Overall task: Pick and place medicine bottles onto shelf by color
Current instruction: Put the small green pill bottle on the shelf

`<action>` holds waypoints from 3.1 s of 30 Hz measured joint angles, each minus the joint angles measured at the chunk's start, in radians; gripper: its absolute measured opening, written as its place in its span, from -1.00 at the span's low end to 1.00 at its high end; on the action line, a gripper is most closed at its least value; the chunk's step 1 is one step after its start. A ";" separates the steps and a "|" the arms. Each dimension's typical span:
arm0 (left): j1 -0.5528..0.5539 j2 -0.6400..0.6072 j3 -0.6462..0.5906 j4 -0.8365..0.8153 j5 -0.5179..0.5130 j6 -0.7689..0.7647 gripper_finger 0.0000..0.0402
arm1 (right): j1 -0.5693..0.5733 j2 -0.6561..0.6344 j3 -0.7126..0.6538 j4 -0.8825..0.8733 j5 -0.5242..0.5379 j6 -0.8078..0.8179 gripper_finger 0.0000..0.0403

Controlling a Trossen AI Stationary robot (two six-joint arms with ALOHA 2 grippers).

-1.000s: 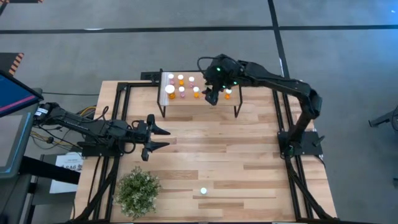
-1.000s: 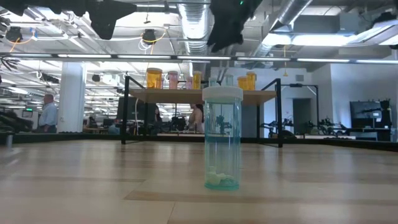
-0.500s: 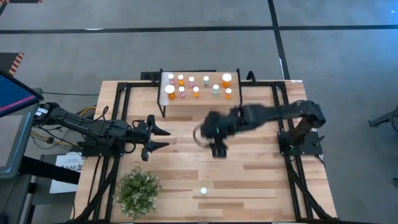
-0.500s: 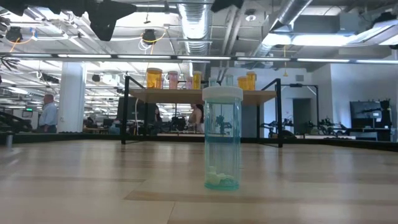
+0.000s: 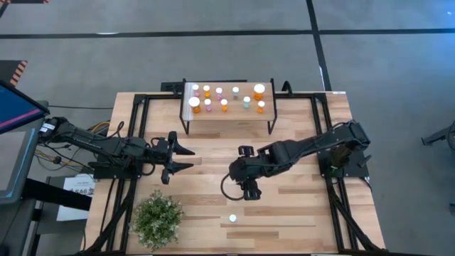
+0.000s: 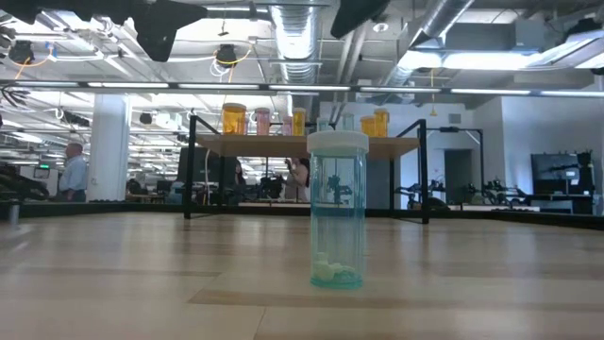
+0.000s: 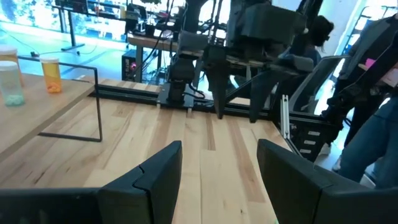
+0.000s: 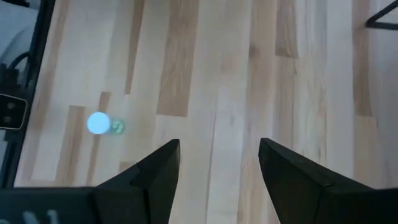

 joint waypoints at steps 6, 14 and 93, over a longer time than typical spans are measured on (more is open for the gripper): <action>0.000 0.000 0.000 0.001 -0.006 0.008 -0.02 | 0.034 0.000 -0.073 0.058 -0.005 0.001 0.20; 0.000 0.000 0.000 0.000 0.000 0.003 -0.02 | 0.046 -0.055 -0.181 0.183 -0.008 0.011 0.20; -0.002 0.009 0.000 0.121 0.131 0.024 -0.02 | 0.199 0.168 -0.342 0.687 -0.087 0.102 0.20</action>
